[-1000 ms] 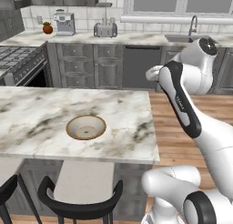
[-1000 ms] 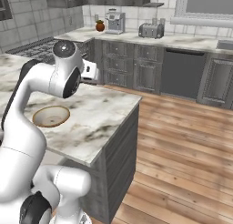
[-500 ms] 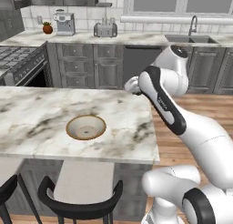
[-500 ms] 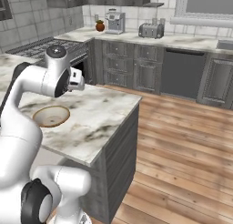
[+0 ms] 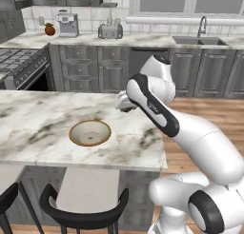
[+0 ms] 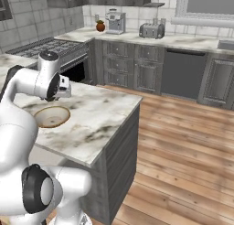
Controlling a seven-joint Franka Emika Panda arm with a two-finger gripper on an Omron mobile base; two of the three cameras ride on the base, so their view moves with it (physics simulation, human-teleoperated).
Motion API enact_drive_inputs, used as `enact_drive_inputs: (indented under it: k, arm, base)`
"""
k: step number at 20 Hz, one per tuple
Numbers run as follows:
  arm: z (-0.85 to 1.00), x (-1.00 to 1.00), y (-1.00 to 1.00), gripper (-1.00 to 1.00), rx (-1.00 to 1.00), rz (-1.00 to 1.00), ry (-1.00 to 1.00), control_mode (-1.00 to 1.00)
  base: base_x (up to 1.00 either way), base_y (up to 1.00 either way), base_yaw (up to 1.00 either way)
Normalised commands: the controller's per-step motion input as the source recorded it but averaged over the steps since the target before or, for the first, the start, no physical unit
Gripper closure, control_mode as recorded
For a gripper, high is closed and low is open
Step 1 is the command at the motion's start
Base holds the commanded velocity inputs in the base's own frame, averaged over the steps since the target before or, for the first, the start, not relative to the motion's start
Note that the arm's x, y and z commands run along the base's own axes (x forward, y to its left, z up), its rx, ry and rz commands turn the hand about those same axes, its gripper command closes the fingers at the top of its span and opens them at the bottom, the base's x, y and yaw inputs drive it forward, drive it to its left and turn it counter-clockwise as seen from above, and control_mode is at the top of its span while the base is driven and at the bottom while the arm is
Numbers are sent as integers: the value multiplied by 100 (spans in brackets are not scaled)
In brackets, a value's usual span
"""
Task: Retrieve the kiwi and orange from the fridge and place them into the bowl on the dining table.
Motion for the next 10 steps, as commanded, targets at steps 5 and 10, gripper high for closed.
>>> enact_drive_inputs:
  k: [5,10]
  arm:
    - [-46,0,62,100,-5,7,6,-100]
    - [-25,0,35,100,-4,1,0,-100]
  base:
    - [0,0,0]
    - [0,0,0]
